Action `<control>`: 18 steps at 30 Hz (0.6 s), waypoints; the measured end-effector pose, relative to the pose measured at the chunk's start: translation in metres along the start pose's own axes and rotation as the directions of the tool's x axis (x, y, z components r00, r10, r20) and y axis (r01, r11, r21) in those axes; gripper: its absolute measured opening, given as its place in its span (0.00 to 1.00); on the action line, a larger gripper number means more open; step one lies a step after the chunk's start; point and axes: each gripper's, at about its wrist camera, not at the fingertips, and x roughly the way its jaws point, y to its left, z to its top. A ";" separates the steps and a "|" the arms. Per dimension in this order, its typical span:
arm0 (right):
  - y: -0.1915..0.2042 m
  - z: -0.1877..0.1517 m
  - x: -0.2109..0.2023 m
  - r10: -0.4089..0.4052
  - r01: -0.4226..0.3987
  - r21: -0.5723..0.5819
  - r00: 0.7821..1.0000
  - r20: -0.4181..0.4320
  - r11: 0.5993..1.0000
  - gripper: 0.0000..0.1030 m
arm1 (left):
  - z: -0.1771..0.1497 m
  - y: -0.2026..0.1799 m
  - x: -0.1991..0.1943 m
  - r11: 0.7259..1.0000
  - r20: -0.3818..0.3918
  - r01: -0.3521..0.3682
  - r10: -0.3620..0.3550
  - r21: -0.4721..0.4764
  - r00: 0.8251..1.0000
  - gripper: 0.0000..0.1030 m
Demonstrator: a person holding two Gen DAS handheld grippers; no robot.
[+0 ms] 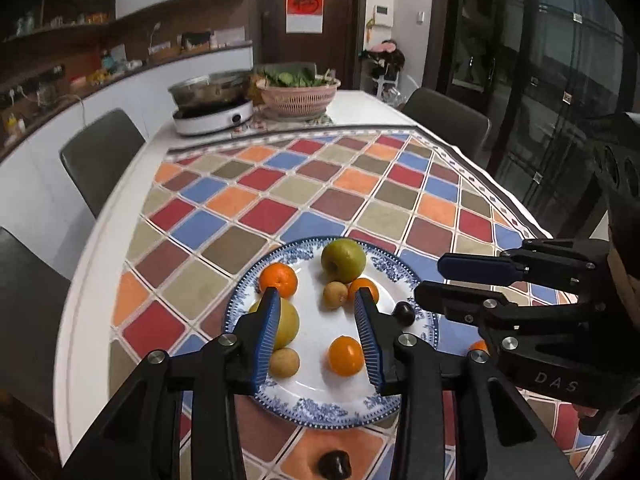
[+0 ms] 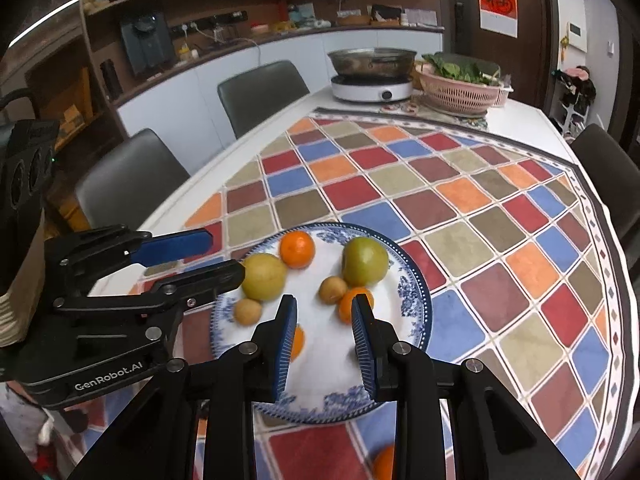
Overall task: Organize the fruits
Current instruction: 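Lower both fruits onto the plate and open both grippers, then withdraw both open grippers from the plate toward the last fruit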
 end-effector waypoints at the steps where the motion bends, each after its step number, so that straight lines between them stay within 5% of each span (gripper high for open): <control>1: 0.001 -0.001 -0.004 -0.001 0.001 -0.001 1.000 0.008 1.000 0.29 | 0.000 -0.002 -0.006 1.000 0.010 0.001 -0.001 0.001 1.000 0.37; 7: 0.014 -0.011 -0.039 -0.030 0.031 -0.011 0.997 0.066 0.999 0.30 | -0.007 -0.012 -0.040 0.999 0.057 -0.032 0.032 0.000 0.998 0.39; 10: 0.019 -0.018 -0.054 -0.059 0.061 -0.020 0.994 0.096 0.998 0.39 | -0.013 -0.014 -0.055 0.999 0.071 -0.035 0.037 -0.019 0.997 0.43; 18: 0.023 -0.033 -0.088 -0.098 0.095 0.029 0.985 0.144 0.995 0.53 | -0.027 -0.020 -0.091 0.993 0.101 -0.084 0.092 -0.083 0.991 0.68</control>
